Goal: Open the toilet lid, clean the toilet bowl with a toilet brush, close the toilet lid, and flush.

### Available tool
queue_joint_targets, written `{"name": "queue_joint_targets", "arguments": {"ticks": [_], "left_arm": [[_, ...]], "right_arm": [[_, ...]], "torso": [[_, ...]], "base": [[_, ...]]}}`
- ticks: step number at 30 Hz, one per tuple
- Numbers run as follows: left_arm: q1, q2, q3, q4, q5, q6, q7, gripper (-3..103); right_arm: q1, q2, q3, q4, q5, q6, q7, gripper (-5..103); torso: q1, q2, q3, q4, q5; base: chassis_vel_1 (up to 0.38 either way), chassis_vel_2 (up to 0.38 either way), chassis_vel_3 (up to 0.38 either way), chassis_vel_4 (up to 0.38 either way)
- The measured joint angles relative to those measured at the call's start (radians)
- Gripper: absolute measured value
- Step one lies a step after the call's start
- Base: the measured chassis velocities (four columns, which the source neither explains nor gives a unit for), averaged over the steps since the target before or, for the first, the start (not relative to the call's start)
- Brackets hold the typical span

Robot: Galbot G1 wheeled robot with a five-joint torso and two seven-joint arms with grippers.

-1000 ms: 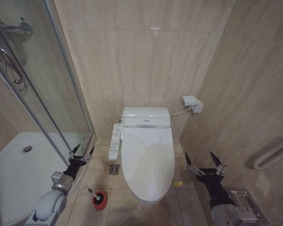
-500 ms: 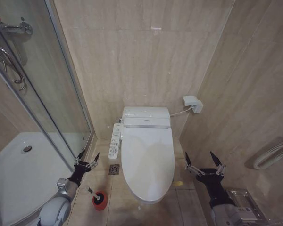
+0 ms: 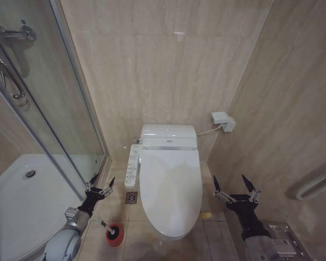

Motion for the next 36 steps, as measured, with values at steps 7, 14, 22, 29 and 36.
{"name": "queue_joint_targets", "arguments": {"ticks": [7, 14, 22, 29, 36], "left_arm": [[0.001, -0.002, -0.001, 0.008, 0.001, -0.005, 0.006, 89], [-0.007, 0.003, -0.003, 0.038, 0.020, -0.038, 0.005, 85], [-0.029, 0.045, -0.010, 0.069, -0.016, -0.061, 0.009, 88], [-0.111, 0.091, 0.010, 0.134, -0.068, -0.078, -0.024, 78], [-0.202, 0.097, 0.040, 0.219, -0.109, -0.098, 0.001, 80]], "right_arm": [[0.000, 0.000, 0.000, 0.000, 0.000, 0.000, 0.000, 100], [0.000, 0.000, 0.000, 0.000, 0.000, 0.000, 0.000, 100], [0.000, 0.000, 0.000, 0.000, 0.000, 0.000, 0.000, 100], [0.000, 0.000, 0.000, 0.000, 0.000, 0.000, 0.000, 100], [0.000, 0.000, 0.000, 0.000, 0.000, 0.000, 0.000, 100]], "torso": [[0.000, 0.000, 0.000, 0.0000, 0.0000], [0.000, 0.000, 0.000, 0.0000, 0.0000], [0.000, 0.000, 0.000, 0.0000, -0.0001], [0.000, 0.000, 0.000, 0.0000, -0.0001], [0.000, 0.000, 0.000, 0.0000, -0.0001]], "base": [[-0.067, 0.046, 0.064, -0.059], [0.000, 0.000, 0.000, 0.000], [0.000, 0.000, 0.000, 0.000], [0.000, 0.000, 0.000, 0.000], [0.000, 0.000, 0.000, 0.000]]}}
